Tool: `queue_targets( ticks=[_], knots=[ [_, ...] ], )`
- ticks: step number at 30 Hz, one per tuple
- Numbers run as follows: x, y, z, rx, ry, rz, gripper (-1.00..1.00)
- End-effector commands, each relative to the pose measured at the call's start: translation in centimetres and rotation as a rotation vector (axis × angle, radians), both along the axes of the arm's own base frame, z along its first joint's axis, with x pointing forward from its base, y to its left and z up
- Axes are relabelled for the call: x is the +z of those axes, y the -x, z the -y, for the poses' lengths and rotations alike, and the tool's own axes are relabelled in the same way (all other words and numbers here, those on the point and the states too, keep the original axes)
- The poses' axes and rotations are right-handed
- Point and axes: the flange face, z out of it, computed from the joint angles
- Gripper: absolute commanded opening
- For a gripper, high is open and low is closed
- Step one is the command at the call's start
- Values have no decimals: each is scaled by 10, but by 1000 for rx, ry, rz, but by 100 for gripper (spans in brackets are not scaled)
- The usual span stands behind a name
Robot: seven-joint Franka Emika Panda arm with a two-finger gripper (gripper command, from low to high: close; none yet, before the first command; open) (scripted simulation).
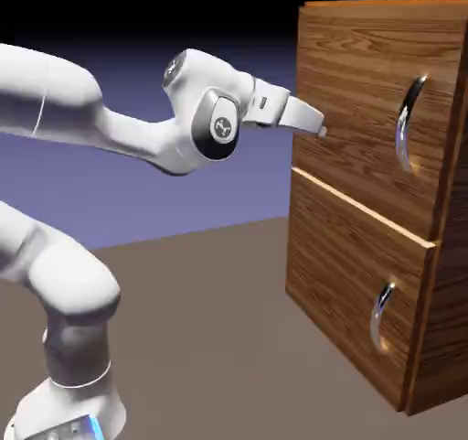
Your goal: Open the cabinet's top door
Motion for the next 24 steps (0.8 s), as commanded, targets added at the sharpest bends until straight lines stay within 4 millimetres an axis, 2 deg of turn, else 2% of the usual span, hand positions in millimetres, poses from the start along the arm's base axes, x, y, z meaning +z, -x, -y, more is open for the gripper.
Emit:
queue_targets(
  ticks=[1, 7, 13, 19, 24],
  knots=[
    [5, 2, 3, 2, -1, 18, 0],
    [29, 12, 26, 6, -13, 122, 0],
    [39, 16, 57, -2, -35, 213, 0],
    [35, 12, 92, -17, -65, 288, 0],
    [20, 1, 121, -34, -94, 336, 0]
  ],
)
